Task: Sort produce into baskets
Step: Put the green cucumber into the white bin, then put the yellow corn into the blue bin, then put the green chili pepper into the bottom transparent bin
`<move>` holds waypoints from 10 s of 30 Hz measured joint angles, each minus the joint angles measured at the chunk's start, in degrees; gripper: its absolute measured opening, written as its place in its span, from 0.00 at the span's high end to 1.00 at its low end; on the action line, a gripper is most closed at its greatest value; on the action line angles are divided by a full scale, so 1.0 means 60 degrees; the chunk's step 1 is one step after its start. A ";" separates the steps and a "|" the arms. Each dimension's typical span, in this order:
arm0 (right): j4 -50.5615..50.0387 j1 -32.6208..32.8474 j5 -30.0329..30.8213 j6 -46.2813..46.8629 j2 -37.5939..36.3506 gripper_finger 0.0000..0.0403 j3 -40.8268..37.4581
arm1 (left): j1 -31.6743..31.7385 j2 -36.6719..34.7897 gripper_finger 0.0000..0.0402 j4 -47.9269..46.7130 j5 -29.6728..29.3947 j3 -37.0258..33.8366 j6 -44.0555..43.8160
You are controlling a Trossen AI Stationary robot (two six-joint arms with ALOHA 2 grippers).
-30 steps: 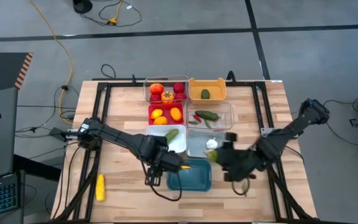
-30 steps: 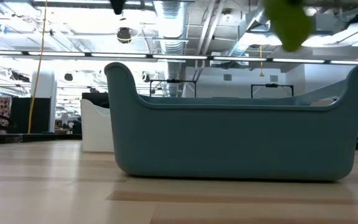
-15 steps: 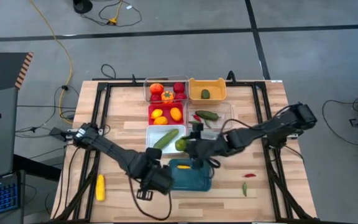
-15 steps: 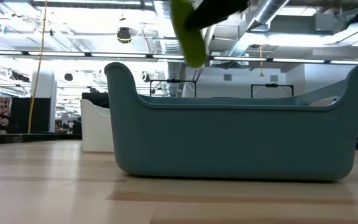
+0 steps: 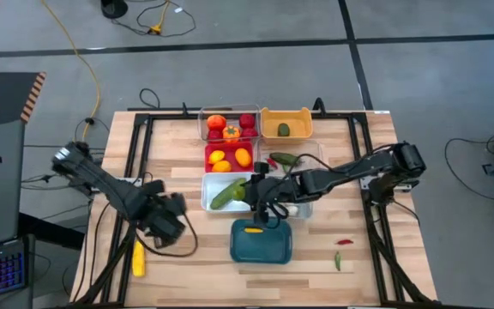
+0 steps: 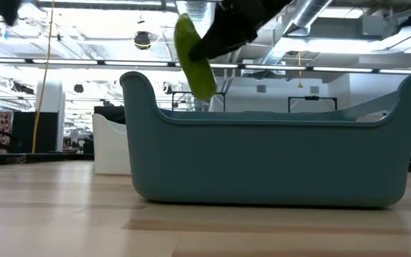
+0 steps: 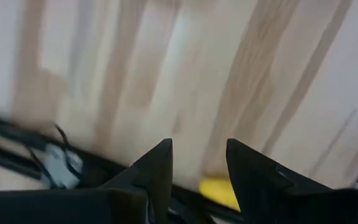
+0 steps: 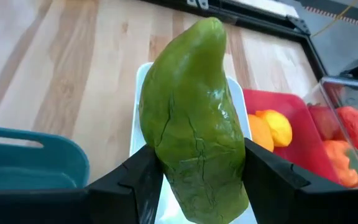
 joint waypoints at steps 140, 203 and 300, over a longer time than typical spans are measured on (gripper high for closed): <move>-0.4019 0.0097 0.0273 -0.0877 -0.2225 0.14 0.0018 | -0.0527 0.3245 0.75 0.4497 0.5532 -0.5318 -0.3475; -0.9884 0.4758 -0.0801 1.2925 -0.3584 0.14 -0.0492 | 0.3462 0.3314 0.46 0.9947 0.0316 0.1064 0.8033; -0.7460 0.5989 -0.2076 1.5165 -0.0162 0.81 -0.0878 | 0.1055 -0.2924 0.46 0.4008 -0.5455 -0.0020 0.6392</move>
